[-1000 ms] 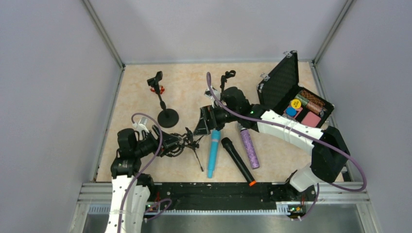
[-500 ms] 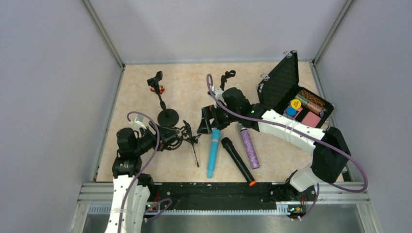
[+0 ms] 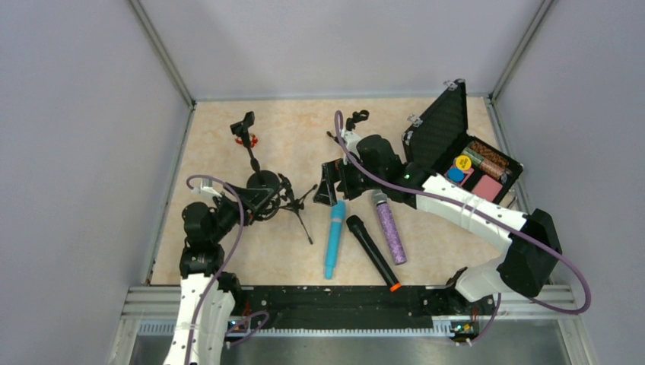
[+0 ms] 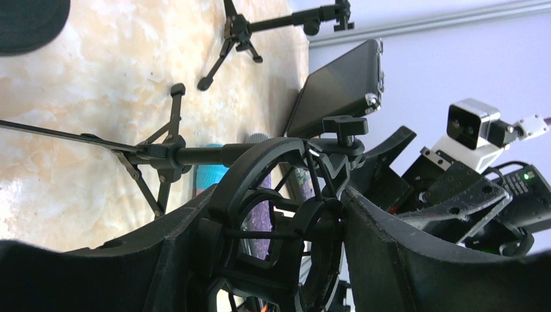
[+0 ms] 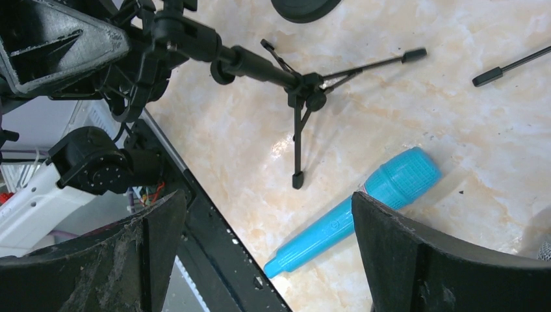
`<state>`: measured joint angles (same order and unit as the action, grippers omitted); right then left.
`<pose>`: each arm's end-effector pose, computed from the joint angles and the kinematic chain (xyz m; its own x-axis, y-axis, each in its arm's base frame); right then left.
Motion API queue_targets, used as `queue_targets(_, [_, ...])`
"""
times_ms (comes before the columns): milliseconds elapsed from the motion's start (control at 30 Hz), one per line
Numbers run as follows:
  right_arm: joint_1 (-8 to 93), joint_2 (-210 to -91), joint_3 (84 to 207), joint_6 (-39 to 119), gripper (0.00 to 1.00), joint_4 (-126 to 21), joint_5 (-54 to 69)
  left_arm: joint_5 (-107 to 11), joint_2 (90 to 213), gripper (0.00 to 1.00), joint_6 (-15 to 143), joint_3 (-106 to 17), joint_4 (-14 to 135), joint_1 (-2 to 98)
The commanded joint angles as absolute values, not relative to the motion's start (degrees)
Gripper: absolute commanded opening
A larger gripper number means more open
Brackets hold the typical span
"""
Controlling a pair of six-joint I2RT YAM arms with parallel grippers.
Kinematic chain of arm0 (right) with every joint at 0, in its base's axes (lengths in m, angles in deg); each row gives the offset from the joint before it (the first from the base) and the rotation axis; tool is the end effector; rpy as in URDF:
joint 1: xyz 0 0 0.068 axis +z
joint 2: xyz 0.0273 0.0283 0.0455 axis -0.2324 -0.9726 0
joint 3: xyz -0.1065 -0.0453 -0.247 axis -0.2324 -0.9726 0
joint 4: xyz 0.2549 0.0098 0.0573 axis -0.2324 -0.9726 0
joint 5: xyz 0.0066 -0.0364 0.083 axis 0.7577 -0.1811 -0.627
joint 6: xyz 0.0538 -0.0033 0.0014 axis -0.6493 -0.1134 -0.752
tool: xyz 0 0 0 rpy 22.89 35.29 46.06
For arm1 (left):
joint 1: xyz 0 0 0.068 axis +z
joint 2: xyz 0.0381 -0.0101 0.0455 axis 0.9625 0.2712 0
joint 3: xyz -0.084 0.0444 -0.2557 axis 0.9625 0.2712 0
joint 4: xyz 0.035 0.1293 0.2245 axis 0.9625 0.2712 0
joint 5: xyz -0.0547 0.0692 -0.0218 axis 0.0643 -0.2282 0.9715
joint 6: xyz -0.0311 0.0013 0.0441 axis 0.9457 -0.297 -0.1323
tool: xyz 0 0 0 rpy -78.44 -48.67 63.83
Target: Attach the microphones to the stand
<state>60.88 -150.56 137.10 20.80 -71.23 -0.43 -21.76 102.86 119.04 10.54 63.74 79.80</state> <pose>0.2109 0.2437 0.3131 -0.7127 -0.1526 -0.6846 -0.6104 0.6157 0.4983 0.1398 -0.0067 0.2311 -0.5070 -0.8122 -0.2886 0.0130 0.3276 -0.9447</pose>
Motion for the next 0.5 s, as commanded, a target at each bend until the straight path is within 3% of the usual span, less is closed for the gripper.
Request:
queue_targets(0, [60.45, -148.18, 136.35, 21.35, 0.96, -70.46, 1.55, -27.94, 101.64, 0.0, 122.02, 11.68, 54.26, 78.92])
queue_targets(200, [60.21, -148.19, 135.99, 21.22, 0.96, -70.46, 1.86, -35.51, 102.54, 0.0, 124.18, 13.97, 50.28, 73.57])
queue_targets(467, [60.11, -147.9, 135.47, 20.97, 0.96, -70.56, 2.31, -55.98, 109.93, 0.0, 122.02, 11.4, 47.93, 53.69])
